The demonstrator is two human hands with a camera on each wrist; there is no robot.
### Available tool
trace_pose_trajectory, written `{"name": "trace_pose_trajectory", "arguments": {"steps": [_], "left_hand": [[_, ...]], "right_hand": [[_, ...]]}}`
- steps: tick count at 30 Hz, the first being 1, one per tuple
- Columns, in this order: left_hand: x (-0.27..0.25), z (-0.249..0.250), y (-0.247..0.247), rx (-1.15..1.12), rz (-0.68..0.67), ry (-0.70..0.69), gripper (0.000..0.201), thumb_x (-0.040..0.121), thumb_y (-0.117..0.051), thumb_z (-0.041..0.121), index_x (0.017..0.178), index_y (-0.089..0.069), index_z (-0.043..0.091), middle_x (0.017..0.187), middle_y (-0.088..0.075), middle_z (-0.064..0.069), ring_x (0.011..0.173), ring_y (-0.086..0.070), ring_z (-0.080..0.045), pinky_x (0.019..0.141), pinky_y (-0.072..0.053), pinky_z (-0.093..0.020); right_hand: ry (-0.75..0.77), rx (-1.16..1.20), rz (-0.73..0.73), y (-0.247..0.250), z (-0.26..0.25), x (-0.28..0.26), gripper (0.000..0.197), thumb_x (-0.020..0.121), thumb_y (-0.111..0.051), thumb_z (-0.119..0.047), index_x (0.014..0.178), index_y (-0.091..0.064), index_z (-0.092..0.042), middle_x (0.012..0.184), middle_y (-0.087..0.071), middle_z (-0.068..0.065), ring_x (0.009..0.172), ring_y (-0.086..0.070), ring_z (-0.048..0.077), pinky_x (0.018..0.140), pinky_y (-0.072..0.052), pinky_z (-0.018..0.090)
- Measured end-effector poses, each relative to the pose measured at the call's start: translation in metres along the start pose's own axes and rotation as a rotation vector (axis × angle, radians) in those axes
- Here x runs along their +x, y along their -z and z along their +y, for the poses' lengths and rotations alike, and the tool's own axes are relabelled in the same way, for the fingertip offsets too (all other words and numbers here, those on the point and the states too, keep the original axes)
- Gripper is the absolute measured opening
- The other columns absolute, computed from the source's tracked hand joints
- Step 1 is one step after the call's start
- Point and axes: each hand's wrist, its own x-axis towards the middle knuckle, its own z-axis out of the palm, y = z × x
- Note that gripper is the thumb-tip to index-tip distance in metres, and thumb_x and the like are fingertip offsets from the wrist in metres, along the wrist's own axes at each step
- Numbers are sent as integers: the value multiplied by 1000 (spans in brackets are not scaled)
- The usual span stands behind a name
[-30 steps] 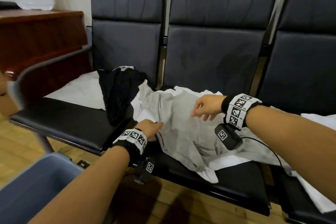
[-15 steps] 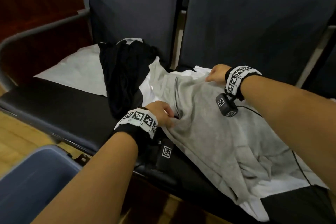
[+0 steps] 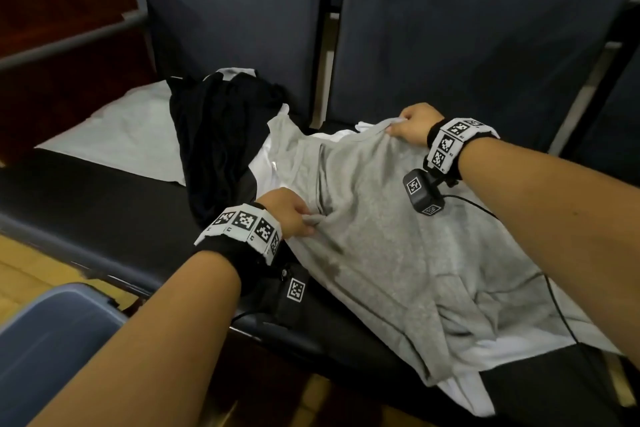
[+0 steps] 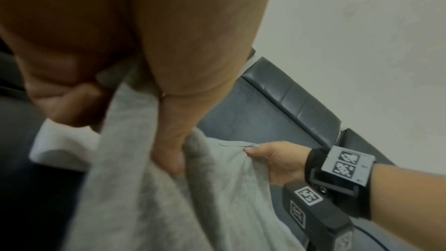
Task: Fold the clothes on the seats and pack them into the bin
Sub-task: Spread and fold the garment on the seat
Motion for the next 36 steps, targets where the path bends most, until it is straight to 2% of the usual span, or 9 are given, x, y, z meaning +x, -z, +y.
{"name": "trace_pose_trajectory", "arguments": {"steps": [5, 8, 12, 15, 21, 24, 27, 33, 36], "left_hand": [[-16, 15, 10, -560, 144, 66, 8, 86, -67, 24, 82, -60, 24, 84, -57, -3, 84, -60, -22, 75, -56, -36], [-30, 26, 16, -898, 139, 67, 13, 85, -68, 16, 78, -58, 20, 86, -58, -12, 83, -58, -27, 80, -52, -45], [-54, 47, 37, -1017, 362, 50, 20, 70, -79, 24, 79, -66, 11, 84, -67, -16, 85, -65, -30, 79, -54, -44], [-68, 65, 66, -1066, 276, -44, 42, 70, -79, 34, 97, -71, 3, 97, -72, -17, 98, -68, -32, 91, -54, -42], [-106, 101, 141, -1028, 200, -313, 22, 98, -44, 9, 86, -62, 6, 66, -64, -2, 61, -58, -12, 55, -50, -17], [-121, 110, 170, -935, 363, -361, 20, 99, -45, 11, 93, -64, 8, 87, -67, -6, 73, -60, -10, 72, -49, -18], [-132, 109, 170, -564, 517, -174, 26, 92, -60, 26, 107, -67, 5, 109, -67, -19, 94, -64, -29, 92, -52, -41], [-156, 112, 159, -199, 548, 2, 24, 91, -60, 27, 102, -69, 8, 110, -66, -21, 97, -63, -37, 90, -51, -40], [-152, 107, 171, -319, 593, -26, 34, 77, -67, 19, 111, -66, 15, 117, -64, -20, 104, -63, -37, 93, -52, -46]], "right_hand": [[-61, 216, 71, 56, -6, -35, 29, 74, -82, -36, 76, -64, -14, 84, -67, 3, 85, -66, 25, 68, -46, 29], [-22, 293, 158, 90, -9, -68, 30, 79, -78, -33, 97, -71, -9, 98, -70, 3, 95, -65, 22, 82, -50, 32], [61, 382, 317, 133, -9, -110, 16, 83, -74, -27, 80, -61, -17, 77, -63, -2, 77, -61, 18, 68, -50, 30], [89, 431, 420, 167, -12, -139, 18, 82, -74, -28, 77, -59, -19, 75, -62, -2, 76, -61, 18, 73, -53, 35], [126, 605, 531, 224, -8, -196, 19, 84, -71, -31, 87, -68, -12, 88, -69, 6, 86, -66, 23, 86, -56, 43], [152, 682, 569, 240, 3, -218, 15, 85, -67, -34, 81, -68, -19, 88, -70, 8, 88, -67, 27, 87, -56, 48], [86, 634, 527, 236, 22, -240, 23, 82, -70, -38, 86, -70, -16, 87, -71, 10, 87, -69, 30, 78, -59, 45], [20, 683, 451, 226, 38, -263, 14, 82, -73, -23, 71, -69, -16, 83, -71, 7, 84, -67, 26, 79, -56, 41], [10, 836, 548, 238, 38, -263, 10, 82, -72, -16, 91, -67, -19, 104, -69, 7, 92, -66, 25, 71, -55, 36]]}}
